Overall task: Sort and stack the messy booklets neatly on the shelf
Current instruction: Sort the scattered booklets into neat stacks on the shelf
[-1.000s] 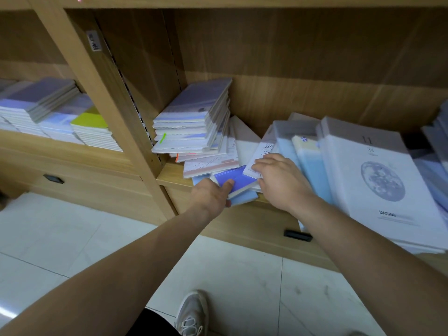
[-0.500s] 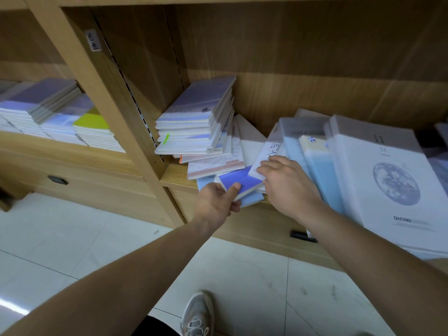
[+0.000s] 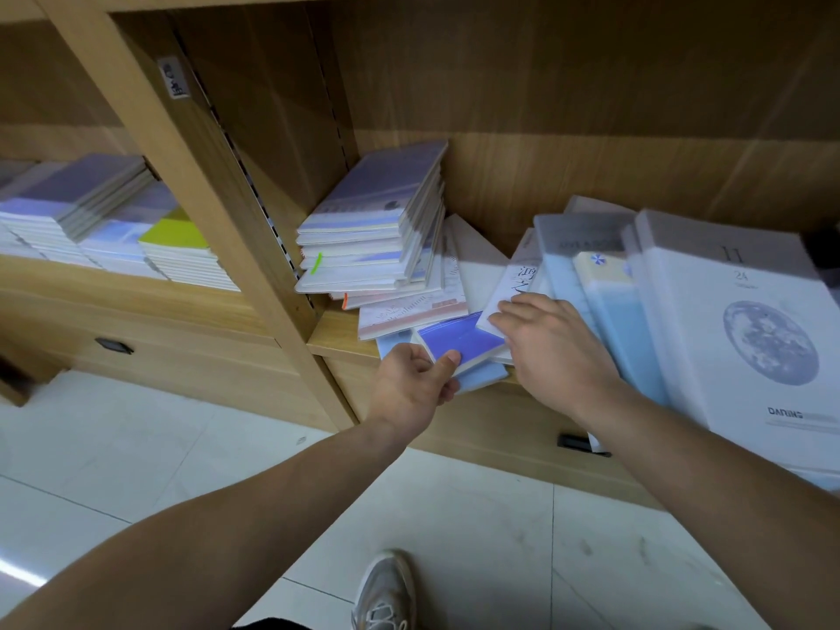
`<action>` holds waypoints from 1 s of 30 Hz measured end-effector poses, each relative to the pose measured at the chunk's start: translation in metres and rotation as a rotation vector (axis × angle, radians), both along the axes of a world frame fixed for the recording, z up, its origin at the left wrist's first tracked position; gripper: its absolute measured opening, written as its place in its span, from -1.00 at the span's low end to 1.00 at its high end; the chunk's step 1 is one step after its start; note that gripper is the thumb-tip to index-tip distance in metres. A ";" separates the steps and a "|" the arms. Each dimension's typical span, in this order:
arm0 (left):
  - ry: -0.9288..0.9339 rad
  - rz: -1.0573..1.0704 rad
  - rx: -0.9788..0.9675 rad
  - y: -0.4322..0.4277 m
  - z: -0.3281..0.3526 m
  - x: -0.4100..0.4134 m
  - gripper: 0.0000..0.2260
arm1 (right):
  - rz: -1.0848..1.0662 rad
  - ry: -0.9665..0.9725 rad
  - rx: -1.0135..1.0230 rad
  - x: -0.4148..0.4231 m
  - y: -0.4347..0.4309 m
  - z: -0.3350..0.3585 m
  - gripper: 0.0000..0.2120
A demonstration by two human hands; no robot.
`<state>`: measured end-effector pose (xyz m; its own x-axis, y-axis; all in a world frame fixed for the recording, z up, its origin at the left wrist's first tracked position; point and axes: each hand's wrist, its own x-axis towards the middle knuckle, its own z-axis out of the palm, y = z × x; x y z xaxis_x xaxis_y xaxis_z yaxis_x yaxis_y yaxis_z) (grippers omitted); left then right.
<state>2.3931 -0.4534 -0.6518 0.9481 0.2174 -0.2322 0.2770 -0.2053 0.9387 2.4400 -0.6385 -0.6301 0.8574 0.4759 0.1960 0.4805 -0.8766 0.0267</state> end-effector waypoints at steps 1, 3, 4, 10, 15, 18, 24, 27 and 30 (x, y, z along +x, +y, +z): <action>-0.005 0.000 -0.010 0.002 0.000 0.000 -0.70 | 0.002 0.004 -0.004 0.000 0.000 0.001 -0.65; 0.001 -0.011 -0.024 0.006 0.002 0.001 -0.71 | 0.005 0.010 -0.016 0.000 -0.001 0.002 -0.62; 0.007 -0.020 -0.028 0.010 0.003 0.001 -0.71 | 0.006 0.014 -0.025 0.000 -0.001 0.003 -0.61; 0.001 -0.070 0.013 0.042 0.012 -0.014 -0.76 | 0.007 0.043 -0.036 -0.001 -0.002 0.008 -0.62; 0.016 -0.097 0.028 0.055 0.008 -0.023 -0.72 | 0.003 0.025 -0.016 -0.001 -0.002 0.005 -0.72; 0.005 -0.099 0.064 0.054 0.003 -0.028 -0.74 | 0.010 0.004 0.049 -0.003 -0.001 0.006 -0.73; -0.174 0.092 0.232 0.038 -0.019 -0.034 -0.69 | -0.013 0.042 -0.023 -0.001 0.003 0.008 -0.57; -0.196 0.210 0.124 0.027 -0.025 -0.031 -0.66 | -0.022 0.036 -0.042 -0.001 0.005 0.007 -0.57; -0.182 0.227 0.046 0.017 -0.022 -0.028 -0.70 | -0.018 0.033 -0.070 -0.001 0.006 0.006 -0.57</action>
<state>2.3655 -0.4362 -0.6735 0.8993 0.4347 -0.0480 0.1489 -0.2010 0.9682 2.4388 -0.6330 -0.6238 0.8713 0.4720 0.1342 0.4663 -0.8816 0.0732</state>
